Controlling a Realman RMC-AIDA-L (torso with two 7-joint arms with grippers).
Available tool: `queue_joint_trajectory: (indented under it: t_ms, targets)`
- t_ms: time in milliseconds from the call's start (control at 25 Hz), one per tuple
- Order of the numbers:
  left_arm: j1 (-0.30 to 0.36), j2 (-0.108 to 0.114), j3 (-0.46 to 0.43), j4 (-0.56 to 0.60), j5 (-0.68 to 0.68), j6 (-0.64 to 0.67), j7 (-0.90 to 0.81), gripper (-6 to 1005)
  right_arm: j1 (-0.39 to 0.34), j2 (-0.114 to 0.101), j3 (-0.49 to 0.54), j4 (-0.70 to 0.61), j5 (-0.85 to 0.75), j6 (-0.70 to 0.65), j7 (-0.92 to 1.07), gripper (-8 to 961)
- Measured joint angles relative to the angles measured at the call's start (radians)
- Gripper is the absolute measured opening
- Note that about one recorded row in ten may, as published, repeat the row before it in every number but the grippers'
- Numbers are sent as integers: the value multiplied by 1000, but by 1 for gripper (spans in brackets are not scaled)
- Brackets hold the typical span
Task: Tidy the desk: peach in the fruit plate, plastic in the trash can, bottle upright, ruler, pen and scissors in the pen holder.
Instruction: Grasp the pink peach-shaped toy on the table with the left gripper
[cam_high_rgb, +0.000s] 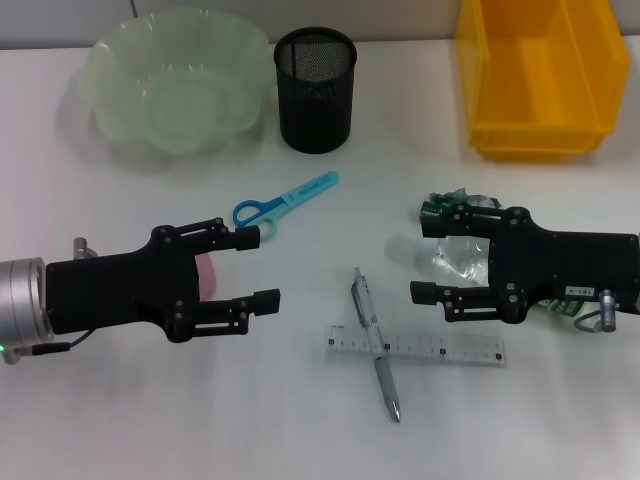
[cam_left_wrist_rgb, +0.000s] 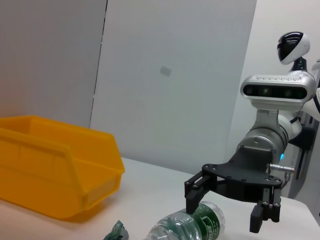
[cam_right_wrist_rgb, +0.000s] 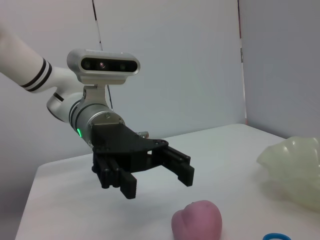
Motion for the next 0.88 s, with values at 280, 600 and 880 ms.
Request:
queue_joint_trajectory:
  t_ms: [280,600,880]
  targets:
    - [-2,0,0,0,0,0,0,780,2,0,0,0,0,0,0,797]
    - [-3,0,0,0,-3,0,-2,758,3,0,0,0,0,0,0,797]
    - [-3,3,0,14,-4,-3,-24,740,3,0,0,0,0,11,1,797]
